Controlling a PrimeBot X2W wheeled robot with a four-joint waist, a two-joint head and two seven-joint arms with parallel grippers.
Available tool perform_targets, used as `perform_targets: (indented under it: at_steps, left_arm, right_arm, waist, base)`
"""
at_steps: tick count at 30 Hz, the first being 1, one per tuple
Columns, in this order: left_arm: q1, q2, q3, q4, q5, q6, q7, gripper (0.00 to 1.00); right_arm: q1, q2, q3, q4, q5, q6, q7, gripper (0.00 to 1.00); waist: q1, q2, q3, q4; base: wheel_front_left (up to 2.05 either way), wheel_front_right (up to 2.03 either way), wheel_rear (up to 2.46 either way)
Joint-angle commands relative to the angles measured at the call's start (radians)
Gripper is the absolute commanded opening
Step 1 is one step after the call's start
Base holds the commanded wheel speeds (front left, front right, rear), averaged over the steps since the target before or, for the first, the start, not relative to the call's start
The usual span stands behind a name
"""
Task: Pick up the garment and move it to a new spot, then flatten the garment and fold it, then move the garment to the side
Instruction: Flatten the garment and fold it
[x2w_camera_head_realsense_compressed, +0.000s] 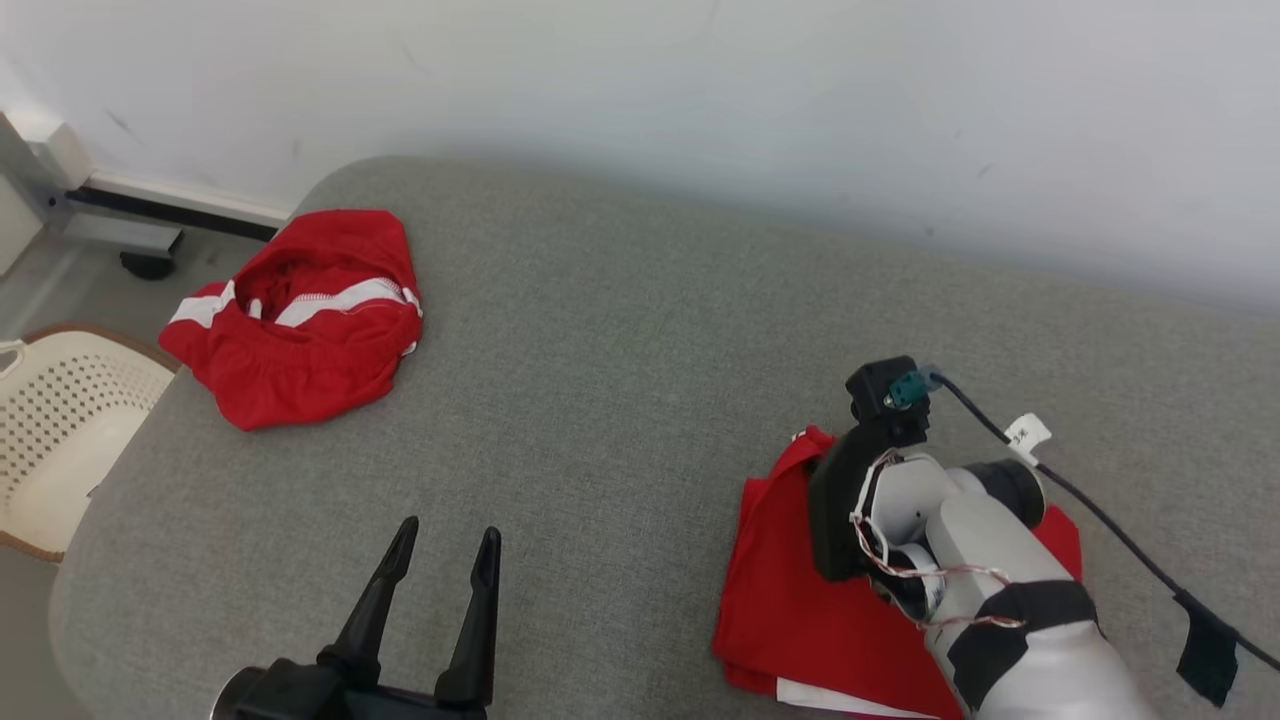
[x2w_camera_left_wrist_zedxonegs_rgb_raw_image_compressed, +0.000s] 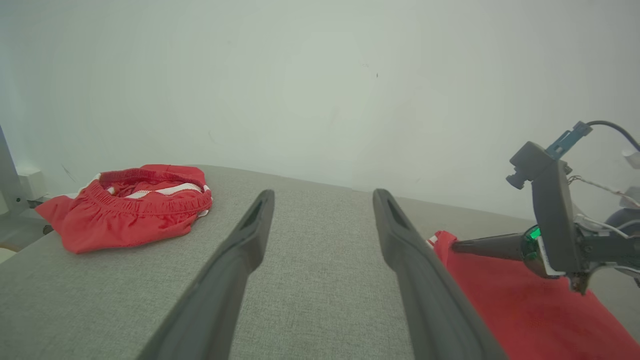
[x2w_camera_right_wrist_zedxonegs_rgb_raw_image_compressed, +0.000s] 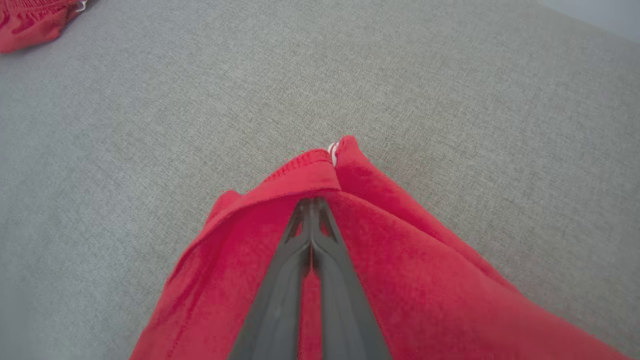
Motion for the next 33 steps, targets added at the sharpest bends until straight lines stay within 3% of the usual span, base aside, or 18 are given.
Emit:
perform_targets:
  at_steps: [1,20,33]
  left_arm:
    - [-0.018,-0.003,-0.005,-0.002,-0.009,-0.001,-0.003,1.0]
    - [-0.052,-0.026,-0.02,0.017,-0.024,-0.001,-0.003,1.0]
    - [-0.032,-0.028,0.005,0.033,-0.016,-0.001,-0.003,1.0]
  right_arm:
    - [-0.035,0.0,-0.009,0.02,-0.018,0.002,-0.008,0.0]
    - [-0.21,0.0,-0.072,0.171,-0.064,0.002,0.024,0.0]
    - [-0.29,0.0,0.016,0.187,0.013,0.002,0.246,0.0]
  waist:
    - [-0.0001,-0.0001,0.03,0.02]
    - [-0.0001,-0.0001,0.094,0.081]
    - [-0.0001,-0.0001,0.056,0.073]
  base:
    - [0.0,0.0,0.0]
    - [0.0,0.0,0.0]
    - [0.0,0.0,0.0]
